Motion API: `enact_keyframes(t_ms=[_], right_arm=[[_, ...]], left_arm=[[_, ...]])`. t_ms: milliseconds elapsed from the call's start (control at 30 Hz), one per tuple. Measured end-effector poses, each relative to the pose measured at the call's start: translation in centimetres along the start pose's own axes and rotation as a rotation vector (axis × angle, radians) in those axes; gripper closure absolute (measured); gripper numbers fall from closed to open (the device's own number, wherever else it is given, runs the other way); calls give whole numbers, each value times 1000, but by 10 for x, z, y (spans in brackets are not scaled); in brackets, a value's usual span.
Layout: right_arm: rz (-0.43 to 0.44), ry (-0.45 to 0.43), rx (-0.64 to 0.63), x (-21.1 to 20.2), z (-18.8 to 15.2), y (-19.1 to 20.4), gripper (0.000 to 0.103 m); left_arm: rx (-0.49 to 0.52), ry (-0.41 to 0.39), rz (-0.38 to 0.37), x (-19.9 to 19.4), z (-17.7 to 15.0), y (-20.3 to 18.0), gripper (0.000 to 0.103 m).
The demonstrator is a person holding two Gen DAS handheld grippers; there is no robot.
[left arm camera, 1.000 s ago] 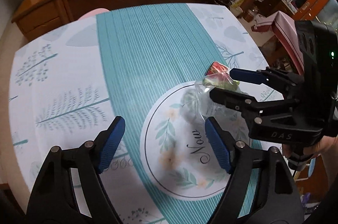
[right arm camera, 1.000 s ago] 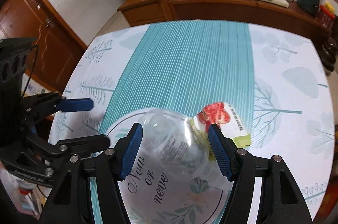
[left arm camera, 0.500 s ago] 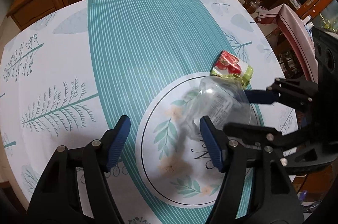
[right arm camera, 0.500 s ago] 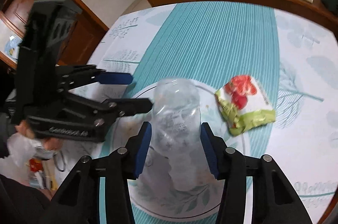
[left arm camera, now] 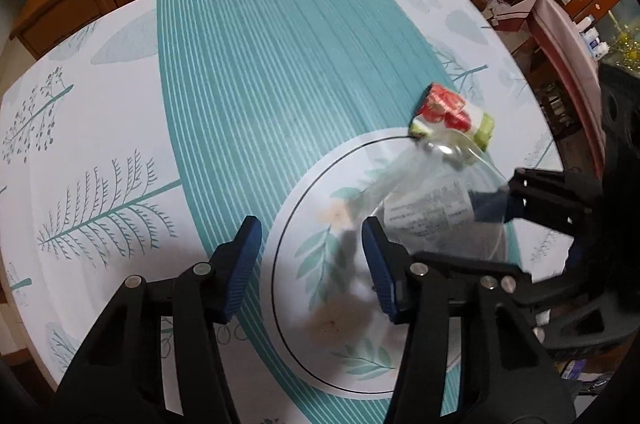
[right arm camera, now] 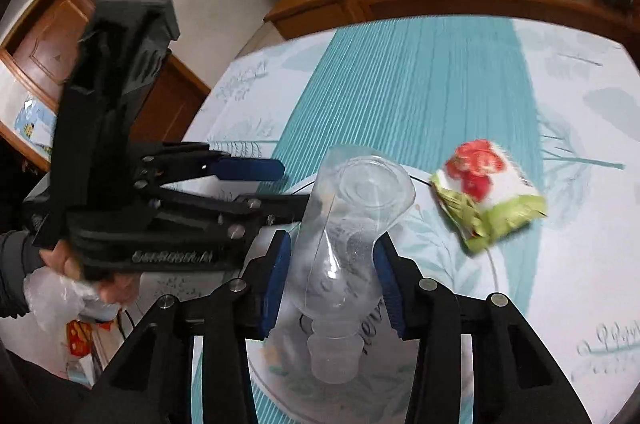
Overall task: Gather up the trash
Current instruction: 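Grasp the clear plastic bottle with the right gripper while the left grasps the tomato snack bag, then lift the bottle and tomato snack bag and carry them over the bin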
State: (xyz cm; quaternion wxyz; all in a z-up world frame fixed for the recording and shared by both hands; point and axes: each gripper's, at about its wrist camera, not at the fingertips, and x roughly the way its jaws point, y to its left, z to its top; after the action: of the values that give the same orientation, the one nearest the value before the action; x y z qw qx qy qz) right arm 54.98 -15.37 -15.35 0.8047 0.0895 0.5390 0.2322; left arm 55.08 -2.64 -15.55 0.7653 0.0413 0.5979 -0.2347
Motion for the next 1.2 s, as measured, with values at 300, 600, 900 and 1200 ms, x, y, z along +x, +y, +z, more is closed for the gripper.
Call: enact_keyframes(t_ms=[300,600,900,1200], right_arm=[[-136,-211,187,-76,-20,-36,61],[-245,-273,404,-101,-62,-80,61],[-230,-307,521,-92,-91,-100,61],[-220,-337,536,-93,-96,-96,61]], left_arm=[[84,-39,-31,-16,24,-34,52],[159,3,-111,10,63,-91,37],[282,70,-72,51,85,-128,35],[344,34,18,73,88,-142,41]])
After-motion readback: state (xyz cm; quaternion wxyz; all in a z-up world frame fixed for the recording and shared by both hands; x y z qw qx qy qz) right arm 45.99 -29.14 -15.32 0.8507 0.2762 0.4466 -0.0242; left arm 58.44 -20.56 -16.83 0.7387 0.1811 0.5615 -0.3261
